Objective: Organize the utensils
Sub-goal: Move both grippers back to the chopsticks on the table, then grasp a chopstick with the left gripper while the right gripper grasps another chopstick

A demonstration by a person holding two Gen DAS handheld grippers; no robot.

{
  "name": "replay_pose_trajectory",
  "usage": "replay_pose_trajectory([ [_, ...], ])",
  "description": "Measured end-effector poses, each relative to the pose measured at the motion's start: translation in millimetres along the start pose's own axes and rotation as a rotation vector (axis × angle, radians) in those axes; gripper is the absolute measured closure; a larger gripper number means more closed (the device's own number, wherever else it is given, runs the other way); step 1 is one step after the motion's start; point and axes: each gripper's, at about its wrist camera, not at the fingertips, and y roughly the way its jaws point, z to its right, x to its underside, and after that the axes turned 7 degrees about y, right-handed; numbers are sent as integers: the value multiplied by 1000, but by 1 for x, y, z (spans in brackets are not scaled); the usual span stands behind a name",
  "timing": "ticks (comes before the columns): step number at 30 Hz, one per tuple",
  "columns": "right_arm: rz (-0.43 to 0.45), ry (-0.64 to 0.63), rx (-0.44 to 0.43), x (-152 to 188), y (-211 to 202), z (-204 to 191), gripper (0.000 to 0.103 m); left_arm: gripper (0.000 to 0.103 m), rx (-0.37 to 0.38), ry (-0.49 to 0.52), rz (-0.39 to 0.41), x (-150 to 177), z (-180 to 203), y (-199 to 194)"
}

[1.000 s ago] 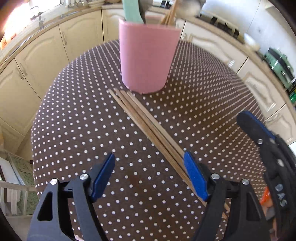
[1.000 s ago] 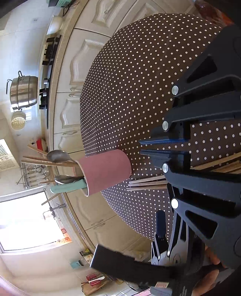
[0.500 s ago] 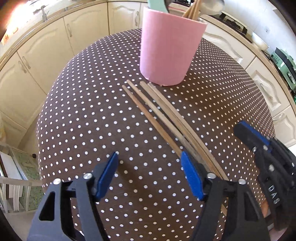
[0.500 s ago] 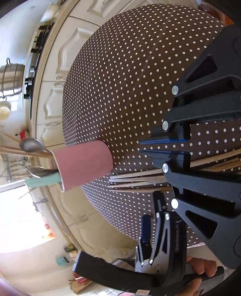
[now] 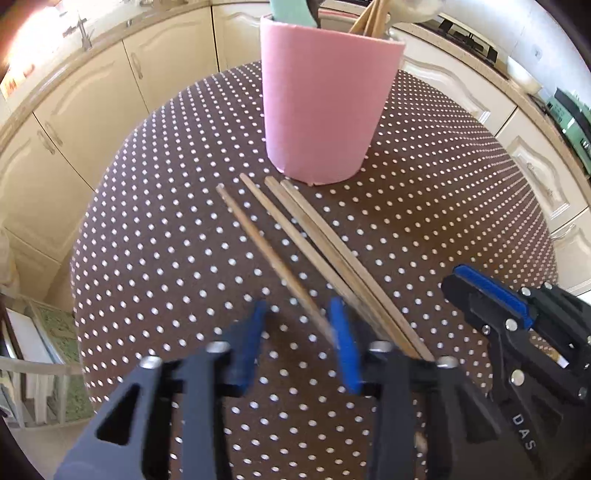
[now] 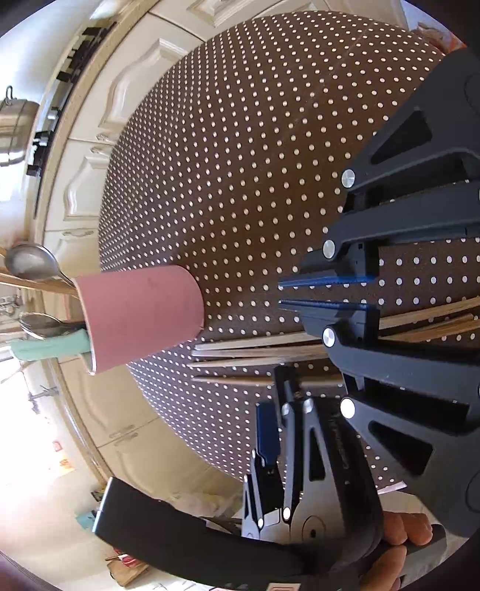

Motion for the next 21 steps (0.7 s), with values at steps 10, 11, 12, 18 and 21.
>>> replay_pose_trajectory([
  [10, -166, -75, -40, -10, 29, -19, 95, 96, 108, -11, -17, 7, -40, -10],
  [11, -170, -83, -30, -12, 31, -21, 95, 96, 113, -13, -19, 7, -44, -10],
  [12, -173, -85, -22, -14, 33, -22, 95, 96, 118, -20, -19, 7, -46, -10],
  [18, -236, -100, -20, -26, 43, -28, 95, 95, 120, -17, -27, 8, -57, -10],
  [21, -272, -135, -1, -30, 45, -36, 95, 95, 111, -20, -26, 7, -46, -8],
])
